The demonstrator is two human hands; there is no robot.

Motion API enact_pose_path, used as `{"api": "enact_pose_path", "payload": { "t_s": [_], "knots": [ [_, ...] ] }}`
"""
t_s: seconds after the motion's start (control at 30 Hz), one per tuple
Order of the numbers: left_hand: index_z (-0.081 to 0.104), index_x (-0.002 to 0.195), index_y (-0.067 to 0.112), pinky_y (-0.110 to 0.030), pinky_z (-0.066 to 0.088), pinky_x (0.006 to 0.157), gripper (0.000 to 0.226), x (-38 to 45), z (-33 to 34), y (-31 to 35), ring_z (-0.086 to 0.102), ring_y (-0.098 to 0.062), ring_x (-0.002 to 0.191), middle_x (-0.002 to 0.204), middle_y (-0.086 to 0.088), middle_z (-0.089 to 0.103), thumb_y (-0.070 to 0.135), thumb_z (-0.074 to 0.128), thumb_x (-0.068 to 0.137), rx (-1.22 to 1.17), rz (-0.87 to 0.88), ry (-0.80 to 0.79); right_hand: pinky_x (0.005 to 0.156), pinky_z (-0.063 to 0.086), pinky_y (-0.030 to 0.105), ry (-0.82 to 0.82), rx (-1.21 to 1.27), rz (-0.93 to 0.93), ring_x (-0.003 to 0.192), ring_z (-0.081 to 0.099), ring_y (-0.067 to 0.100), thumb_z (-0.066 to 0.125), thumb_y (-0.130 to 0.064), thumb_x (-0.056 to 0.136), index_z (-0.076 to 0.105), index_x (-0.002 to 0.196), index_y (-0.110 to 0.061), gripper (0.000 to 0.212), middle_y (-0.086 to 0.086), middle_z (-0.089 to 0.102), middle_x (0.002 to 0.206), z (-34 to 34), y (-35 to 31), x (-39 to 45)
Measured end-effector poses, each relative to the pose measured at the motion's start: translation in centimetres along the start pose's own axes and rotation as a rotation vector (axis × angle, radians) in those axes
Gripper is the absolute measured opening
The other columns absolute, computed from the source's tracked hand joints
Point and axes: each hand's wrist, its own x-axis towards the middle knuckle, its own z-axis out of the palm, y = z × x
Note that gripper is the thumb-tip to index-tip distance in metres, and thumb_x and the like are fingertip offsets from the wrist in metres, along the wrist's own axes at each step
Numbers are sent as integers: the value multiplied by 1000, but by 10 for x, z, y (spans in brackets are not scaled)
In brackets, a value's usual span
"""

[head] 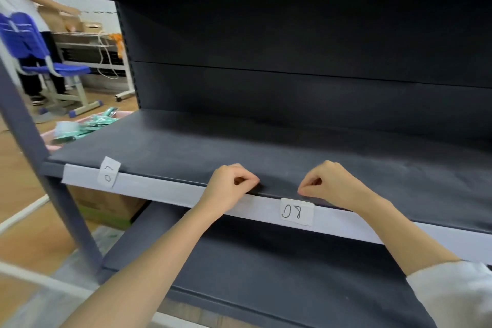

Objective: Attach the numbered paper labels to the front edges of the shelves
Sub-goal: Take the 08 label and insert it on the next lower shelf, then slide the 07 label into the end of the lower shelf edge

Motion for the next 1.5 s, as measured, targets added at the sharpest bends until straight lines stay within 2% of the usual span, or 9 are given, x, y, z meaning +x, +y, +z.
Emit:
{"api": "enact_pose_path", "payload": {
  "t_s": [0.07,0.2,0.47,0.53,0.7,0.9,1.07,1.27,1.5],
  "knots": [
    [73,87,7,-1,41,64,13,1,-14,-8,58,-2,71,74,14,59,10,61,83,10,-18,54,72,55,33,24,40,-33,79,67,24,62,-10,79,74,78,-5,13,1,72,77,7,-10,6],
    [73,87,7,-7,41,66,13,1,-33,-15,58,-8,71,73,15,57,10,61,83,76,-28,70,60,45,11,-4,117,-106,66,60,6,62,-10,80,74,80,-6,13,1,71,79,22,-41,20],
    [74,79,6,-5,42,63,9,-22,-125,-87,58,4,65,70,9,60,6,65,80,98,-101,291,62,48,17,-45,150,-209,74,64,17,60,-8,82,74,83,-4,14,7,74,89,76,-120,67],
    [74,80,7,-6,42,63,10,-25,-155,-108,57,8,67,71,8,60,5,64,80,111,-130,306,66,52,27,-56,160,-219,81,66,25,59,-7,81,74,82,-4,15,9,74,89,94,-142,82],
    [73,87,5,-17,42,64,11,-26,-209,-155,58,-9,69,73,7,59,6,63,81,149,-165,391,68,50,26,-86,169,-290,86,66,25,58,-8,83,74,88,-3,17,10,74,94,134,-201,119],
    [74,87,11,-8,41,66,11,-17,-235,-194,61,-16,77,76,9,58,10,66,80,187,-153,276,77,49,27,-93,150,-342,97,64,27,58,-12,85,71,95,0,20,14,72,103,163,-253,159],
    [75,83,17,-3,40,64,11,-10,-240,-207,57,-5,71,74,9,58,12,65,80,151,-127,142,58,43,13,-156,53,-400,66,56,8,60,-12,83,73,89,-4,17,7,72,86,172,-281,180],
    [64,62,34,-1,41,61,29,-5,-239,-209,57,11,64,71,13,62,10,67,78,51,-155,114,47,37,2,-191,-17,-411,55,50,0,64,-10,80,72,84,-4,11,1,64,73,174,-285,192],
    [67,68,28,-14,45,67,19,-2,-241,-204,63,-15,78,81,3,69,13,66,79,74,-188,64,42,35,0,-177,10,-404,44,50,-8,62,-5,79,71,80,-1,11,-15,50,52,174,-280,190]
  ]
}}
